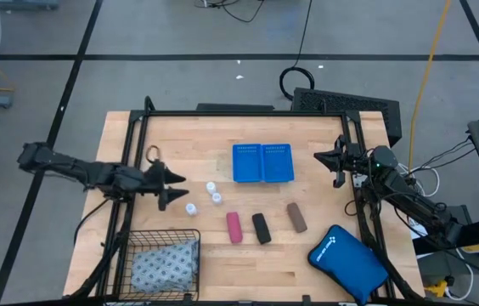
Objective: Pick & place medical supplies in basket/bin
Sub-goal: Put the bottom transparent pill bottle into the left blue bin
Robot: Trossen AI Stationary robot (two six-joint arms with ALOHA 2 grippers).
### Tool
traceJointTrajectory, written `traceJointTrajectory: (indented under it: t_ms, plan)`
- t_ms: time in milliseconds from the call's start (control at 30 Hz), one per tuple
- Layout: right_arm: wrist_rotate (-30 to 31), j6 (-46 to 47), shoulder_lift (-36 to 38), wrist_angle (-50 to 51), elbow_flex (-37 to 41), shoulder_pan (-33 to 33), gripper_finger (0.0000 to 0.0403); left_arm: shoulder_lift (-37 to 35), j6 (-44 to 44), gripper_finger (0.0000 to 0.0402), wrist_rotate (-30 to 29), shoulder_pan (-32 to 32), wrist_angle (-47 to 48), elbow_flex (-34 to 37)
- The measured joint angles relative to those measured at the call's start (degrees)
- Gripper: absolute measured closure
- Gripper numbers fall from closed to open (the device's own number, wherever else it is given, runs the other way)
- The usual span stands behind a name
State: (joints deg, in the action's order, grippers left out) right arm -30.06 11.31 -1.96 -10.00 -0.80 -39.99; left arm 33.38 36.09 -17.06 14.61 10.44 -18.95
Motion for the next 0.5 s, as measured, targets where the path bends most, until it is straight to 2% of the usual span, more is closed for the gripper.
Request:
traceJointTrajectory:
  t_ms: [133, 267, 500]
  plan:
    - [0.0, 0.0, 0.0, 0.0, 0.0, 0.0, 0.0399, 12.0, 4.3, 0.0117, 0.6, 2.1, 13.2, -9.6]
    - [0.0, 0.0, 0.0, 0.0, 0.0, 0.0, 0.0399, 22.4, 7.2, 0.0117, 0.8, 3.5, 20.9, -16.4]
    - [0.0, 0.0, 0.0, 0.0, 0.0, 0.0, 0.0399, 35.8, 7.1, 0.0117, 7.0, 4.0, 22.7, -20.8]
